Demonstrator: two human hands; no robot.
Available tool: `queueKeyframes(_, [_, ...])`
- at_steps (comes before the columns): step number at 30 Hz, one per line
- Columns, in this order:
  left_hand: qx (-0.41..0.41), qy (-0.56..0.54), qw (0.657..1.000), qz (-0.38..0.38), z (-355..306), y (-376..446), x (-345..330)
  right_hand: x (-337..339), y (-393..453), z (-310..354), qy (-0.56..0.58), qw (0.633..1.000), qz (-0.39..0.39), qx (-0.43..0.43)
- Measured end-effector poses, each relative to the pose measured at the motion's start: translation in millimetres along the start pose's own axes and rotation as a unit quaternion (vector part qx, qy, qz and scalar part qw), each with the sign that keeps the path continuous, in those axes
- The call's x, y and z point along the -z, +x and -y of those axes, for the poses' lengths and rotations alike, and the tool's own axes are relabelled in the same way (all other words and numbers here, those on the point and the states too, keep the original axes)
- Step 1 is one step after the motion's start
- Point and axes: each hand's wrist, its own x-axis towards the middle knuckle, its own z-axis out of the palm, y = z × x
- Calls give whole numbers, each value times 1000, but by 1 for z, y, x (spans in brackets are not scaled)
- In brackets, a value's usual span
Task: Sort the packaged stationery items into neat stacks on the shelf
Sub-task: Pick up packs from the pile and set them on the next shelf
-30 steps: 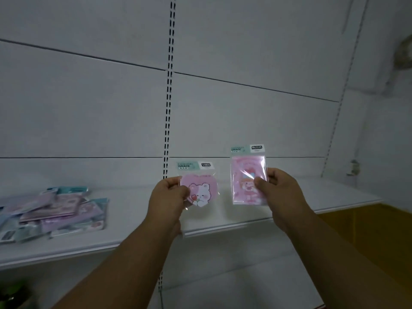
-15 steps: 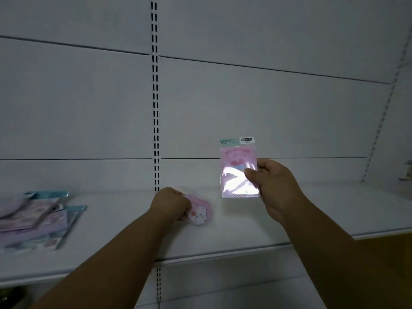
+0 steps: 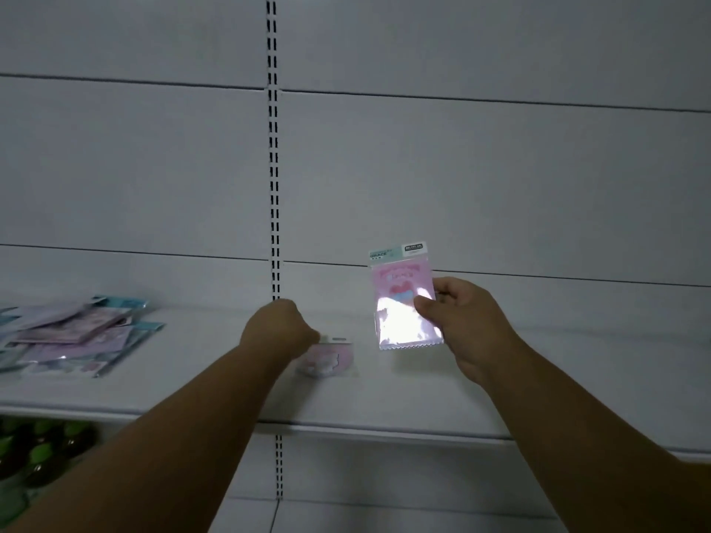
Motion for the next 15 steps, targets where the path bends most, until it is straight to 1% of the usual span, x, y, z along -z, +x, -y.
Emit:
queueKeyframes(1, [-22, -61, 998, -23, -10, -1, -2, 4, 0, 0, -2, 1000, 2, 0])
queueKeyframes(2, [-32, -162, 986, -22, -24, -3, -4, 9, 1, -1, -8, 1000, 5, -1])
queueKeyframes(3, [-29, -281, 959, 6, -40, -6, -7, 15, 2, -1, -19, 1000, 8, -6])
queueKeyframes(4, [-18, -384, 922, 48, -57, -8, -10, 20, 3, -1, -30, 999, 13, -18])
queueKeyframes(5, [-12, -449, 889, 88, -72, -8, -13, 26, 4, -1, -40, 998, 19, -34])
queueKeyframes(6, [-11, -476, 871, 120, -86, -6, -18, 32, 6, -3, -52, 997, 20, -52])
queueKeyframes(7, [-12, -486, 862, 142, -97, -3, -23, 38, 8, -5, -70, 995, 15, -68])
queueKeyframes(9, [2, -475, 866, 157, -114, 2, -35, 48, 13, -13, -143, 985, -12, -96])
queueKeyframes(11, [22, -433, 887, 157, -125, 10, -52, 56, 17, -23, -280, 955, -29, -98])
queueKeyframes(13, [31, -355, 919, 170, -132, 16, -70, 60, 20, -33, -408, 909, -19, -81])
queueKeyframes(15, [24, -279, 943, 181, -135, 24, -86, 61, 21, -41, -480, 875, -16, -70])
